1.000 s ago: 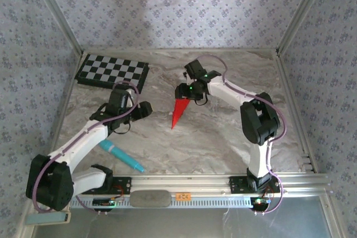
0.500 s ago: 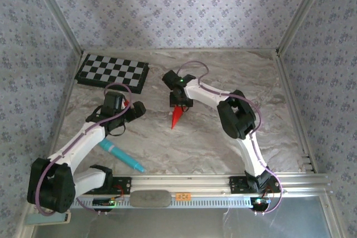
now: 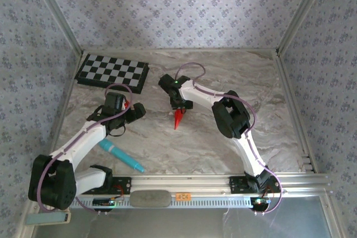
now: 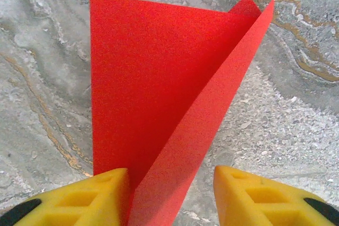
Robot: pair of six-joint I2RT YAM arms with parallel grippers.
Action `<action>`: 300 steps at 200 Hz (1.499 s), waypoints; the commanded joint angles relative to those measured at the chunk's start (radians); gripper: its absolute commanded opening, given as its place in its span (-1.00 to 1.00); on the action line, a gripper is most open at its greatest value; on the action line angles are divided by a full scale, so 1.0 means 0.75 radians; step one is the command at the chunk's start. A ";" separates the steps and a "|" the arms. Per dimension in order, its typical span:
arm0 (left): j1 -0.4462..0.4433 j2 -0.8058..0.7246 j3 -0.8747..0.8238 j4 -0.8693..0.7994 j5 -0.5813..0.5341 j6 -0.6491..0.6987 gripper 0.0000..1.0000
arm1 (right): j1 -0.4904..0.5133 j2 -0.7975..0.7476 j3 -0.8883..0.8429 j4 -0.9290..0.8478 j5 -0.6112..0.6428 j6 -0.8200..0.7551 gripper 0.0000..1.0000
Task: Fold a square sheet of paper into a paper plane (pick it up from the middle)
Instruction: Turn over the paper plane at the center of the table.
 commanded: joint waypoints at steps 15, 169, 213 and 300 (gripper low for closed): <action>0.006 0.021 0.019 -0.028 0.008 0.025 1.00 | 0.011 -0.020 0.028 -0.069 0.044 0.042 -0.22; 0.127 0.081 -0.015 0.141 0.207 -0.092 1.00 | -0.043 -0.401 -0.240 0.444 -0.467 -0.427 -1.00; 0.125 0.160 -0.057 0.355 0.389 -0.214 1.00 | -0.142 -0.401 -0.537 0.897 -0.948 -0.286 -1.00; -0.098 0.343 -0.031 0.536 0.455 -0.263 0.75 | -0.228 -0.404 -0.914 1.259 -1.078 0.003 -1.00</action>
